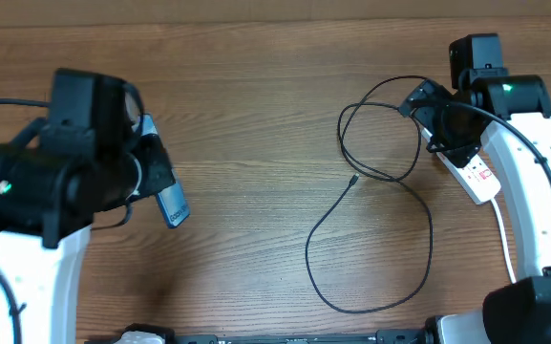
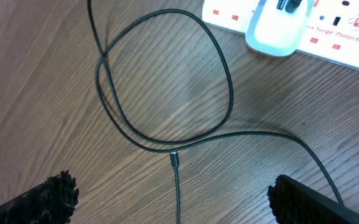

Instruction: Plug charger to phone and switch on socket

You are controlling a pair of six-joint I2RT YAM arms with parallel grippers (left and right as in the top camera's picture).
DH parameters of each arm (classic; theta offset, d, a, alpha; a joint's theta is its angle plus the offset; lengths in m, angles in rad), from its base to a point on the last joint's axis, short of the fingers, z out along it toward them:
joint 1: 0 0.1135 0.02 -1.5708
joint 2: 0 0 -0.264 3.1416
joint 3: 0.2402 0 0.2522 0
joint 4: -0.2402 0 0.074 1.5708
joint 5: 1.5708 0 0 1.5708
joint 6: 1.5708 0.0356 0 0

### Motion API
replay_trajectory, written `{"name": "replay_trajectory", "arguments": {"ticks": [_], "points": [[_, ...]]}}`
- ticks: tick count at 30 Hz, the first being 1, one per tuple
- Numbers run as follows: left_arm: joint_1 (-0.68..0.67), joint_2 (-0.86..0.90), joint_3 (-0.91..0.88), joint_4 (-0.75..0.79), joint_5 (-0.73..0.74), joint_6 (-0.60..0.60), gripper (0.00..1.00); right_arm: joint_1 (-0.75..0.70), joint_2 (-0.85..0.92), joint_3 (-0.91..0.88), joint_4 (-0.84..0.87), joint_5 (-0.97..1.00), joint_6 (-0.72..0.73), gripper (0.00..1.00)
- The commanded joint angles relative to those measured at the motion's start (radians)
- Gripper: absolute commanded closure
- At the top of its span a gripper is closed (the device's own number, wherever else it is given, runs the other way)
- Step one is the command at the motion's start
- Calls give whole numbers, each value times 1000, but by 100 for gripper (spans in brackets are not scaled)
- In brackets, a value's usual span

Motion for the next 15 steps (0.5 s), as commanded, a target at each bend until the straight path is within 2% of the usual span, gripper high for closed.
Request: {"name": "replay_trajectory", "arguments": {"ticks": [1,9,15], "points": [[0,-23,-59,61,-23,-33,96,-1,2,-6,5,-6,-8,0],[0,47,-114,158,-37,-63,95,37,2,-6,0,-31,-121,0],[0,44,-114,237,-22,-33,96,109,2,-6,1,-31,-121,0]]}}
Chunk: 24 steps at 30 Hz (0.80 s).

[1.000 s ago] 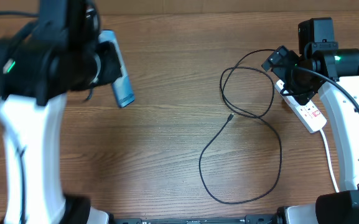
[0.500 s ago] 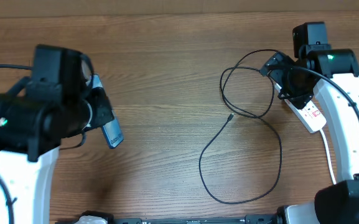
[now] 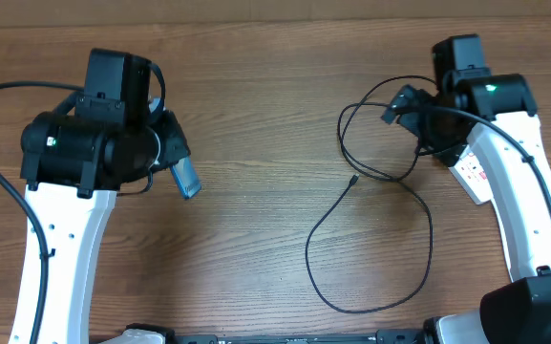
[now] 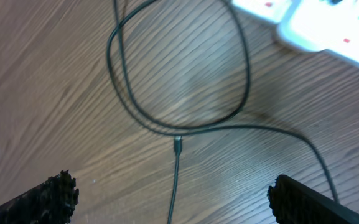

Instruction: Plug charger to phone and switch on socket

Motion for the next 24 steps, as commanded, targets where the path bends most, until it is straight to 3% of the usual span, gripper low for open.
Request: {"name": "replay_trajectory", "arguments": {"ticks": [1,9,17,24], "points": [[0,-32,-3,50,3,23,96,49,-2,-6,5,-5,-27,0],[0,-155,-3,27,-100,118,96,97,0,-6,58,57,-26,0],[0,-212,-50,21,-90,163,95,97,0,-6,77,43,-27,0],[0,-210,-198,243,155,312,95,98,0,-6,31,43,-27,0]]}}
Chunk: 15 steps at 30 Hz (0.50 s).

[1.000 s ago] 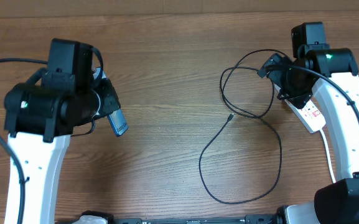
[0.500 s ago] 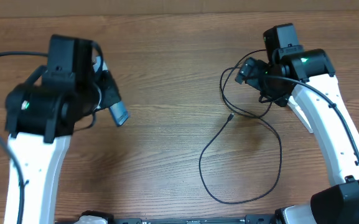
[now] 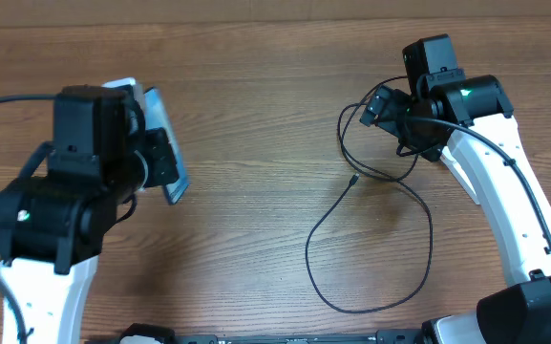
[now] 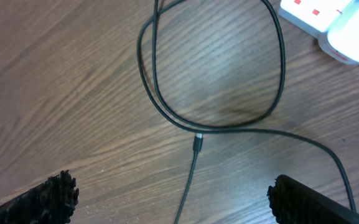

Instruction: Plug charger to phone and switch on socket

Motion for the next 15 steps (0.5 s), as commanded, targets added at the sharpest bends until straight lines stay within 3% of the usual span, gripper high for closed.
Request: {"name": "replay_trajectory", "arguments": {"ticks": [1,7,15], "points": [[0,2,-87,117,185,101,96,2,0,-6,-22,10,-9,0],[0,13,-191,278,256,101,96,3,0,-6,-48,9,-110,0],[0,97,-227,357,260,91,96,3,12,-6,-81,10,-114,0]]}}
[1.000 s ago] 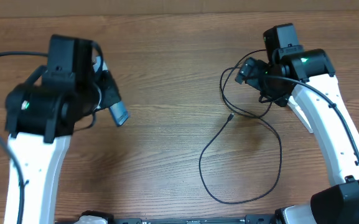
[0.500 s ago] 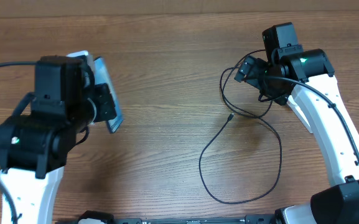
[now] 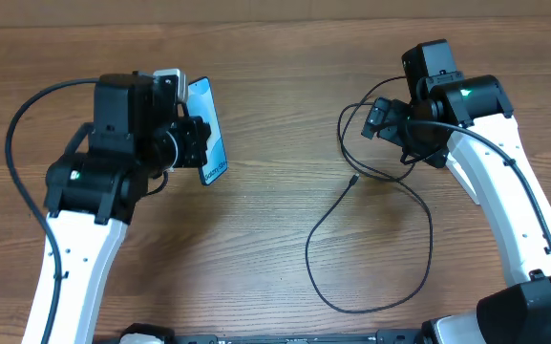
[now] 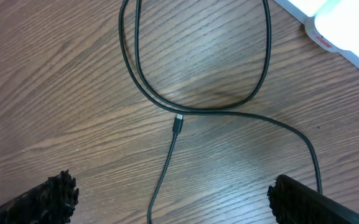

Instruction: Plug charger to phone and switch on socket

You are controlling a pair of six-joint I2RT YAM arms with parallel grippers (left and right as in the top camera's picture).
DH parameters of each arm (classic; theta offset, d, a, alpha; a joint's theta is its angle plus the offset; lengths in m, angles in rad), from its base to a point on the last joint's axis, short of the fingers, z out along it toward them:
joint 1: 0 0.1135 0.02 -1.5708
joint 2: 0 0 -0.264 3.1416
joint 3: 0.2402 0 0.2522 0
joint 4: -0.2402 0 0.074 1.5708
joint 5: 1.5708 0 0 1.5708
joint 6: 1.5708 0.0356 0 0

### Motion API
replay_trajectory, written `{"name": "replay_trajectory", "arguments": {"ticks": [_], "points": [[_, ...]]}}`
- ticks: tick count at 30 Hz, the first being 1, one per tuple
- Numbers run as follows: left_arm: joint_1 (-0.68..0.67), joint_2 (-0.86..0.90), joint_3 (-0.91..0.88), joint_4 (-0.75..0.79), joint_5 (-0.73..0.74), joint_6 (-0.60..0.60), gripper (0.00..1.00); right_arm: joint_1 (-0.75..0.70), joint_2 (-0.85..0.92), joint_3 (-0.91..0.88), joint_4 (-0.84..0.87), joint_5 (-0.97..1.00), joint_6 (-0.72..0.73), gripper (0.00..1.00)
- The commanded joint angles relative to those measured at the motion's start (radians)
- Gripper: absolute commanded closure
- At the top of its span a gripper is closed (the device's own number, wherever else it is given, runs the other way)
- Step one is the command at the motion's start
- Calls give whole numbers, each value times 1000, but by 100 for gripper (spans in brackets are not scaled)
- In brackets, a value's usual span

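Observation:
In the overhead view my left gripper (image 3: 181,134) is shut on the phone (image 3: 208,129), a blue-screened handset held tilted above the table, left of centre. The black charger cable (image 3: 390,172) lies in loops on the wood, and its free plug tip (image 3: 352,179) points toward the middle. My right gripper (image 3: 380,117) hovers over the loops with nothing in it. In the right wrist view it (image 4: 176,205) stands open, both fingertips (image 4: 58,196) wide apart, with the plug tip (image 4: 178,122) on the table ahead of them. The white socket strip (image 4: 344,28) shows at the top right corner.
The wooden table (image 3: 256,248) carries a long cable run curving toward the front edge (image 3: 351,301). The right arm's white link (image 3: 504,210) stretches down the right side. The left arm's own lead arcs over the far left (image 3: 22,124).
My left gripper has carried the phone to the right and farther back, and turned it. The right gripper has shifted slightly, so the plug tip sits a little higher and more central in its view.
At first my left gripper held the phone low at the left, and my right gripper hung over the socket strip and charger block. The right gripper then stood further left each time, over the cable loops. The phone has ended up nearer the middle.

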Motion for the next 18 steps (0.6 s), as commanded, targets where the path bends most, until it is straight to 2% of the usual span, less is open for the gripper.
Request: {"name": "replay_trajectory", "arguments": {"ticks": [1,4,6,9,11,18], "points": [[0,47,-4,35,32,0,96,3,17,-6,-2,9,-24,0],[0,92,-4,53,43,-97,96,3,32,-6,-9,9,-24,0],[0,123,-4,76,111,-141,96,3,50,-6,-21,9,-23,0],[0,172,-4,136,298,-147,96,3,86,-6,-41,3,-23,0],[0,204,-4,179,406,-148,96,3,111,-6,-51,-19,-23,5],[34,309,-4,311,660,-148,96,16,178,-6,-50,-85,-23,5]]}}
